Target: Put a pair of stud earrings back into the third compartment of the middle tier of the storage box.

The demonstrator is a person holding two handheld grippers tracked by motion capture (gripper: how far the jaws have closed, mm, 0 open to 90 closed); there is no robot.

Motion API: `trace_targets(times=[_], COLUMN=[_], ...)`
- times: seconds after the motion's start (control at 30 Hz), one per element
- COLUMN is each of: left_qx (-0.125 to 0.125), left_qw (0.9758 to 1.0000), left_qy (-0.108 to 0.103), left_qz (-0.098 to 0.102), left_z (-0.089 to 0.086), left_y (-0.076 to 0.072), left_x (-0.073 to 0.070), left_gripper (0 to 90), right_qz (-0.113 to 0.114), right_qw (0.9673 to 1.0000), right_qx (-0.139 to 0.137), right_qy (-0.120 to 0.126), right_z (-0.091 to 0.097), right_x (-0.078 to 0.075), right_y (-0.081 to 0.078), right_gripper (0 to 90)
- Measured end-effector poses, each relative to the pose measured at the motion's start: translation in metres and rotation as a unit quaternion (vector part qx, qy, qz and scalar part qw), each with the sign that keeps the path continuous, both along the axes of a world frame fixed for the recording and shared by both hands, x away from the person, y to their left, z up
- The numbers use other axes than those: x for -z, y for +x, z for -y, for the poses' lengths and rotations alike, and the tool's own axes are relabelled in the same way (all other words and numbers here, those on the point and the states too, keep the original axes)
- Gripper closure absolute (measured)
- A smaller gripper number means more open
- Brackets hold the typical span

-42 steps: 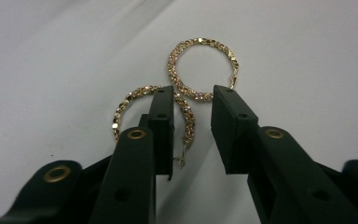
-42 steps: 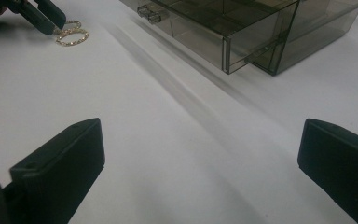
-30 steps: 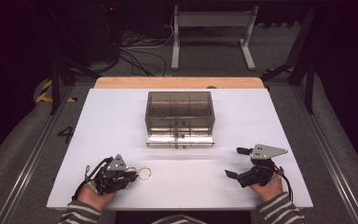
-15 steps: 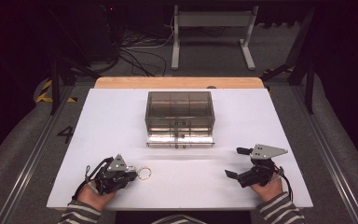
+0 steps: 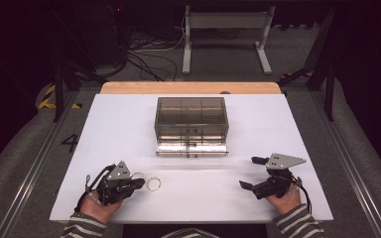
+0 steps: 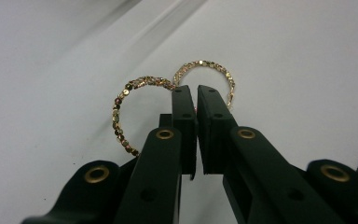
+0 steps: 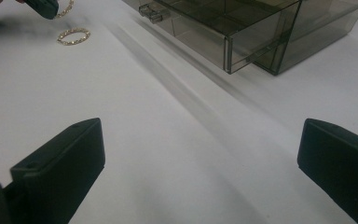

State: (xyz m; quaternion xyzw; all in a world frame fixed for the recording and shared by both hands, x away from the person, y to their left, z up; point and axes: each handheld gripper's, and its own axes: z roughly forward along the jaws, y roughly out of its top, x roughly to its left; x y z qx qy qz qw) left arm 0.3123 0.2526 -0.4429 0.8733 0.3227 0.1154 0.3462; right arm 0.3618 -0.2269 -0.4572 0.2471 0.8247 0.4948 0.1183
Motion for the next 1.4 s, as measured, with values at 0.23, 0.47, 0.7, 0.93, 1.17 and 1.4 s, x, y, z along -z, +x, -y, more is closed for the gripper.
trace_targets(times=[0.23,0.47,0.7,0.93,1.17,1.4], left_qx=[0.001,0.004,0.012,0.034,0.047,0.058], left_qw=[0.9999,1.0000,0.9999,0.9993,0.9986,0.9976], left_qy=[-0.012,-0.004,-0.004,-0.015,-0.025,-0.038], left_qz=[-0.001,-0.003,-0.007,-0.004,0.003,0.003], left_z=[-0.002,0.001,0.009,0.022,0.033,0.044], left_y=[-0.001,0.002,0.007,0.018,0.029,0.041], left_x=[-0.004,-0.010,-0.020,-0.036,-0.053,-0.062], left_gripper=[86.5,86.4,86.4,86.4,86.4,86.4], right_qz=[0.000,0.001,0.002,0.002,0.002,0.001], right_qw=[1.0000,1.0000,1.0000,1.0000,1.0000,1.0000], right_qx=[0.001,0.000,-0.003,-0.004,-0.004,-0.006], right_qy=[-0.001,-0.003,-0.005,-0.006,-0.006,-0.007], right_z=[0.000,-0.001,-0.001,-0.002,-0.002,-0.002], right_x=[0.000,0.000,0.000,0.000,0.000,0.001], right_y=[0.000,0.000,-0.001,-0.001,-0.001,-0.001], right_gripper=[1.5,1.5,1.5,1.5,1.5,1.5])
